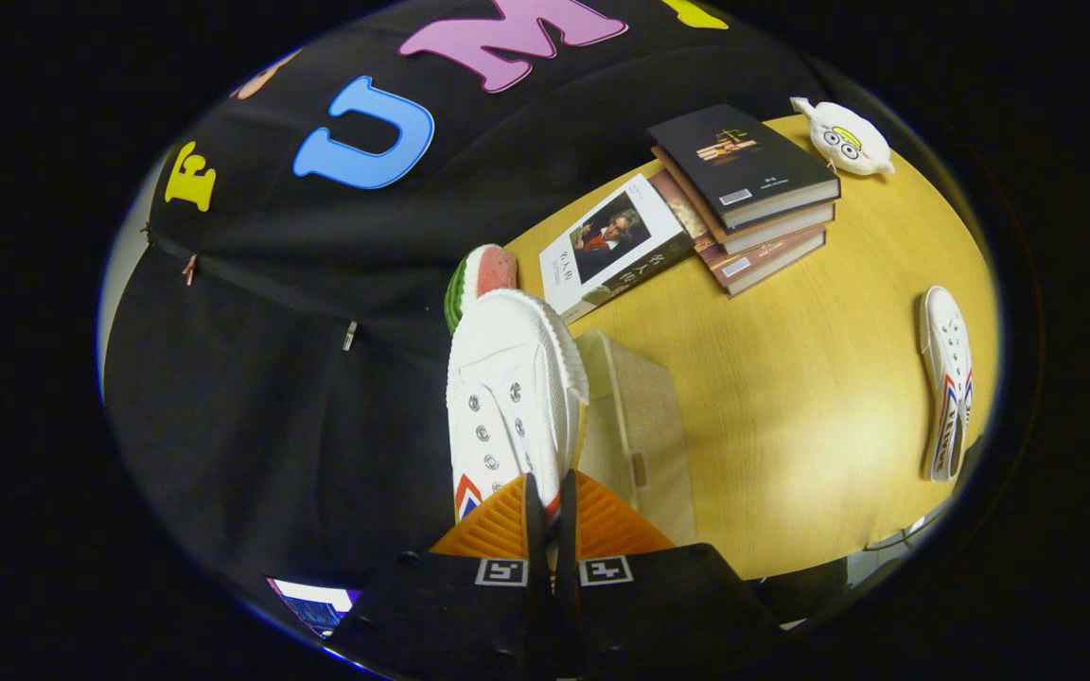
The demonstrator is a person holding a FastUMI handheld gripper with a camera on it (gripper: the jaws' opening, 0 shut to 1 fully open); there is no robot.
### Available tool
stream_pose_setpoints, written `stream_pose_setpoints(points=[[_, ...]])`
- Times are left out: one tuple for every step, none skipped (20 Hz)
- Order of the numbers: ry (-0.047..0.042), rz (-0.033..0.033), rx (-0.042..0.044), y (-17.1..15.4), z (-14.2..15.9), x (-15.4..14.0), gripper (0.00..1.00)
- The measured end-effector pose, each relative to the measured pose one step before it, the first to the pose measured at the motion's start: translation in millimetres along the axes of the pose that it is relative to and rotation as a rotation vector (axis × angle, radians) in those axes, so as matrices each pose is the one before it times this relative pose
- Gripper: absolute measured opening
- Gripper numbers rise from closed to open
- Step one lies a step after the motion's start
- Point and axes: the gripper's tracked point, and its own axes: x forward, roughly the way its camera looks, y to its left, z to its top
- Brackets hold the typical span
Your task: Open the storage box then place both shoes into the box .Put the left shoe in first, then the right shoe, with the right side of both shoes facing outward in a uniform manner.
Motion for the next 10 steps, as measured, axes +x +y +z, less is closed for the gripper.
stream_pose_setpoints(points=[[0.01158,0.00027,-0.00575,6.90,-4.75,9.38,0.05],[0.00994,-0.00027,-0.00391,6.42,-4.28,8.39,0.05],[0.01579,-0.00007,-0.00389,6.55,-4.69,9.93,0.05],[0.01205,-0.00051,-0.00061,4.91,-4.78,6.30,0.05],[0.00768,-0.00092,-0.00099,4.75,-2.43,8.62,0.05],[0.00798,-0.00623,0.00042,2.72,-3.33,7.34,0.05],[0.00270,-0.00956,0.00095,0.99,-1.80,5.47,0.05],[0.00785,-0.01035,-0.00257,0.24,-2.17,3.99,0.05],[0.00779,-0.00783,-0.00272,-0.55,-1.44,3.48,0.05],[0.00628,-0.00786,-0.00394,-0.53,-2.34,3.95,0.05]])
